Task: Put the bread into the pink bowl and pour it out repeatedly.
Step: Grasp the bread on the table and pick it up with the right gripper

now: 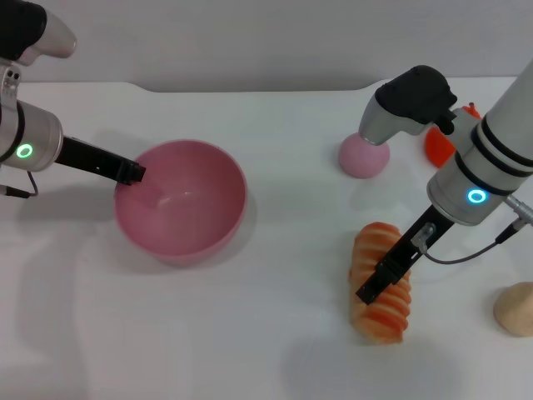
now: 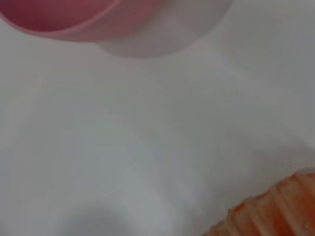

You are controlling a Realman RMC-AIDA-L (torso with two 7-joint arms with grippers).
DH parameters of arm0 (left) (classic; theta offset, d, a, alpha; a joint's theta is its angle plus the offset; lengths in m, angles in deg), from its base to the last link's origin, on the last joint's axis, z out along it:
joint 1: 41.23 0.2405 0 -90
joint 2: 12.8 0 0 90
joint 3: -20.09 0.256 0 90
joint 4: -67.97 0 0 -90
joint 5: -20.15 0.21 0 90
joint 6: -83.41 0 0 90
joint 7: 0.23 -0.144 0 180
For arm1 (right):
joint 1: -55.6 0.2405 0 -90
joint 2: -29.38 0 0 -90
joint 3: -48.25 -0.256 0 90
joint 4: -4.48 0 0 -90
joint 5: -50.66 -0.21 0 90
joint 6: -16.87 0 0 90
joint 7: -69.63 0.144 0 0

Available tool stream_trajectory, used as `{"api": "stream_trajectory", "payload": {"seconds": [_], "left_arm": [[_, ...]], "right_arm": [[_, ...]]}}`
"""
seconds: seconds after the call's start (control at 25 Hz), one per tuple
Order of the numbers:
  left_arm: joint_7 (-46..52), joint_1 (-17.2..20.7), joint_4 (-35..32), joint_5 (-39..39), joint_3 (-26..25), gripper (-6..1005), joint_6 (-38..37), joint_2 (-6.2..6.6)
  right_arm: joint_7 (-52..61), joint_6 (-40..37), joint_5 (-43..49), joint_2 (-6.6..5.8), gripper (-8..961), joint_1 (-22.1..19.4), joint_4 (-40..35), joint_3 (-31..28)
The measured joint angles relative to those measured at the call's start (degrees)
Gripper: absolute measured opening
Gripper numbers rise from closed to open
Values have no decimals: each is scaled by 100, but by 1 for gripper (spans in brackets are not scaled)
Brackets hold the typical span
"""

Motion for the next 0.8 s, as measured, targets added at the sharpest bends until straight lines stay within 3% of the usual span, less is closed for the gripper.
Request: {"api": "stream_trajectory", "payload": {"seconds": [0.12,0.36,0.8], "left_arm": [[-1,0,0,-1,0,45,12,0],[-3,-4,0,-1,0,46,36,0],[-6,-16,0,-1,0,46,56,0]], "right_arm": [[-13,-70,11,5,672,-10,-29,77],[-34,-166,48,7,467,-2,-115,350],[-44,-264,56,6,332,3,-193,434]]}}
